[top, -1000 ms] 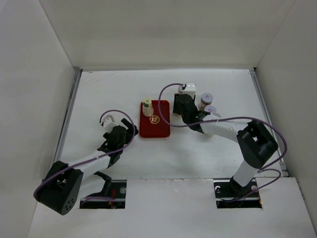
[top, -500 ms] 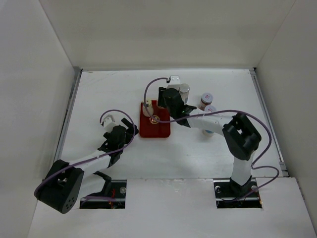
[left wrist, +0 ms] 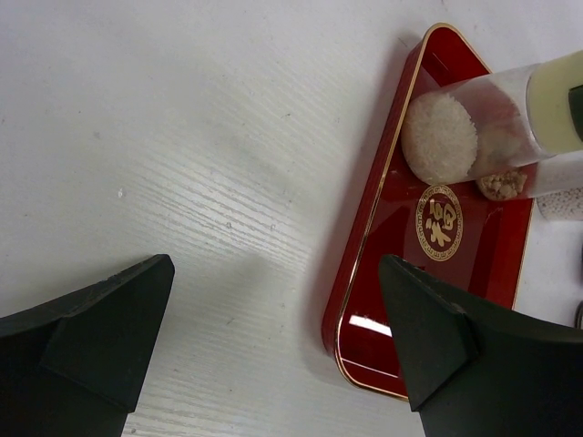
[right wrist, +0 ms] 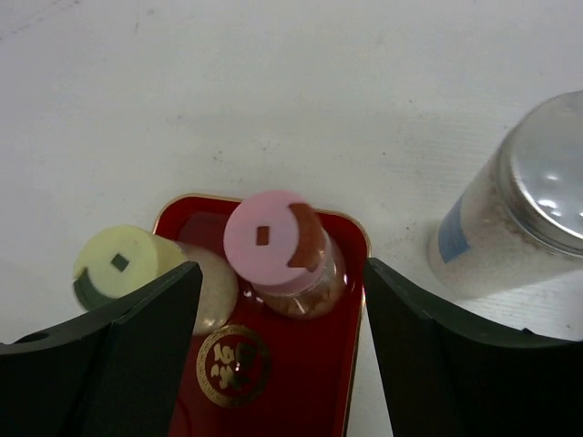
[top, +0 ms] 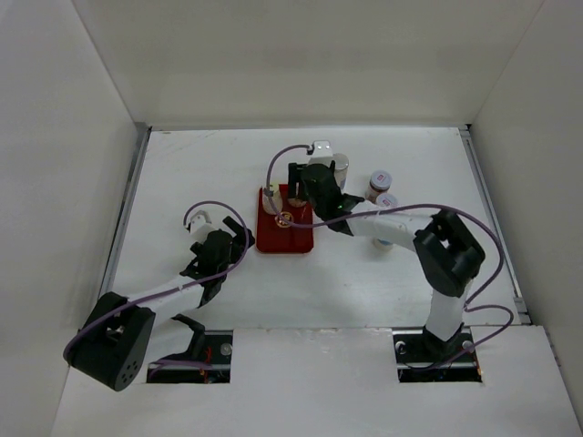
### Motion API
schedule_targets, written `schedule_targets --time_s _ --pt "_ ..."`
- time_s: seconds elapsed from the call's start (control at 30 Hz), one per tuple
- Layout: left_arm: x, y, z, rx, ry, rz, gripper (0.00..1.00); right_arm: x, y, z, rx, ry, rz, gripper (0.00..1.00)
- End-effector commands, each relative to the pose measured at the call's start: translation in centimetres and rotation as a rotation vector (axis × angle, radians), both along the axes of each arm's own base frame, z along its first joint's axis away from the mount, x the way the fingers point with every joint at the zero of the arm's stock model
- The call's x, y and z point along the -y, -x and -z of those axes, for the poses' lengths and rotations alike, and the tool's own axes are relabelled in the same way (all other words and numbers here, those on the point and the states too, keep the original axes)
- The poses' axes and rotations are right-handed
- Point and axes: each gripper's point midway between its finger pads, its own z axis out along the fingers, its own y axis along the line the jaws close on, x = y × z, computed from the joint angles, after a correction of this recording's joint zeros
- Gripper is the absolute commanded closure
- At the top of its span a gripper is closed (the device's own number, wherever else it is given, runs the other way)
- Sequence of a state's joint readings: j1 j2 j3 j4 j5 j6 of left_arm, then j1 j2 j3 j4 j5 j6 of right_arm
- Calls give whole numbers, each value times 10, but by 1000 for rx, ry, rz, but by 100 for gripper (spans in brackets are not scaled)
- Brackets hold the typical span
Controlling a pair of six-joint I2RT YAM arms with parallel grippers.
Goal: Organize the condiment bottles
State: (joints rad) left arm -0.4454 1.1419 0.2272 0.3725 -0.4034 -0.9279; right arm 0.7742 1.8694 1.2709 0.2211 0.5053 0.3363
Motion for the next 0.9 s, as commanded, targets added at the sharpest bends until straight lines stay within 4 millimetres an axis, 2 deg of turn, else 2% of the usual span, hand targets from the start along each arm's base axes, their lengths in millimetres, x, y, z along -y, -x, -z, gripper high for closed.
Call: schedule_targets --time_s 0.0,0.07,0.13,0.23,0.4,0.5,0.57,0.7,0.87 --pt "5 -6 -6 18 30 8 0 13 17 -82 130 -126 -2 21" --pt "5 -6 -5 14 30 7 0 24 25 -97 149 -143 1 21" --pt "7 -5 -5 14 36 16 0 45 26 -109 172 -147 32 20" --pt "7 -5 -8 22 42 18 0 73 31 -109 177 -135 82 18" --pt "7 -4 -7 23 46 19 0 127 30 -96 163 -66 198 10" --pt "9 -5 -7 23 48 22 0 159 16 -83 133 -15 258 6" --pt "10 -5 -5 14 44 25 0 173 4 -75 89 27 264 6" --pt "7 -5 -9 28 54 20 0 202 -4 -65 53 64 352 5" --pt "7 -5 -5 14 48 19 0 233 -18 -26 -110 131 380 4"
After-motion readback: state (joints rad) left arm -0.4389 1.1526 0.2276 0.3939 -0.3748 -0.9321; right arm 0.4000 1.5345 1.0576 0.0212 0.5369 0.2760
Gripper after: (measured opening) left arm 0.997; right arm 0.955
